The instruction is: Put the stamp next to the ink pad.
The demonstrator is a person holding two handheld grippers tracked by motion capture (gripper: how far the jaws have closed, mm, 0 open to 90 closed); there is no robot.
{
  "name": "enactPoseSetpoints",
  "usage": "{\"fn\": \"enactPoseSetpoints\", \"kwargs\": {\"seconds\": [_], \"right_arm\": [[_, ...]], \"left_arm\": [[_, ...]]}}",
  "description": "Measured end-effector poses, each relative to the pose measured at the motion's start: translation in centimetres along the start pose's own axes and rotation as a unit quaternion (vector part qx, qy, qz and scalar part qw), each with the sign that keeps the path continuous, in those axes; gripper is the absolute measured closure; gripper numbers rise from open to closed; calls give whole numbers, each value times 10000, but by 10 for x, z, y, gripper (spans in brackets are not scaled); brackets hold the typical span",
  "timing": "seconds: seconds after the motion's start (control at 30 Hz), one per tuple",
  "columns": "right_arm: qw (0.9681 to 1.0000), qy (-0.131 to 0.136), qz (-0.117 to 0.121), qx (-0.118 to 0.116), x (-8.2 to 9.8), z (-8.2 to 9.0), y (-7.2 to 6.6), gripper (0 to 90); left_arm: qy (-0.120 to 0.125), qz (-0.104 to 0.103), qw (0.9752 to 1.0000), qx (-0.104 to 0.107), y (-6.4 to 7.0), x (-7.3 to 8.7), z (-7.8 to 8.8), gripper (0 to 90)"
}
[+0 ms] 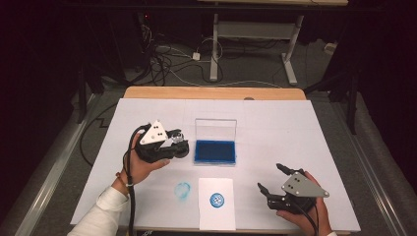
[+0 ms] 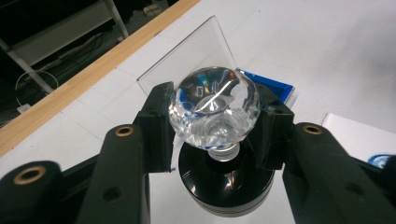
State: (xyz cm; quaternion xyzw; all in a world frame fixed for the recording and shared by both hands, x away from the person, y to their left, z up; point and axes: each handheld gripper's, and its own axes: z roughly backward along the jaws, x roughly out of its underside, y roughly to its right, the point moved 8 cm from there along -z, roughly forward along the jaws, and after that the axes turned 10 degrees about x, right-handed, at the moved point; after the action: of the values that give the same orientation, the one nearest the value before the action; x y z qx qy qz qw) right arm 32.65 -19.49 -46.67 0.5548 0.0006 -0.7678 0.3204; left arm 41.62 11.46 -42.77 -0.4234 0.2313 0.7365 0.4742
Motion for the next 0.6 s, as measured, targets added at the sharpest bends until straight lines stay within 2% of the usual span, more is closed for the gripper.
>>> {"fn": "enactPoseSetpoints", "kwargs": {"seconds": [0.07,0.23,0.6], "right_arm": [[10000,-29,25,0,2,0,0,201],[10000,-18,2,19,1,2,0,204],[10000,-60,17,10,4,3,0,205]], "left_arm": [[-35,32,10000,49,-2,1,-5,547],[-239,-3,9997,-53,-7,6,-15,547],[-371,246,9990,-28,-24,21,-35,547]]}}
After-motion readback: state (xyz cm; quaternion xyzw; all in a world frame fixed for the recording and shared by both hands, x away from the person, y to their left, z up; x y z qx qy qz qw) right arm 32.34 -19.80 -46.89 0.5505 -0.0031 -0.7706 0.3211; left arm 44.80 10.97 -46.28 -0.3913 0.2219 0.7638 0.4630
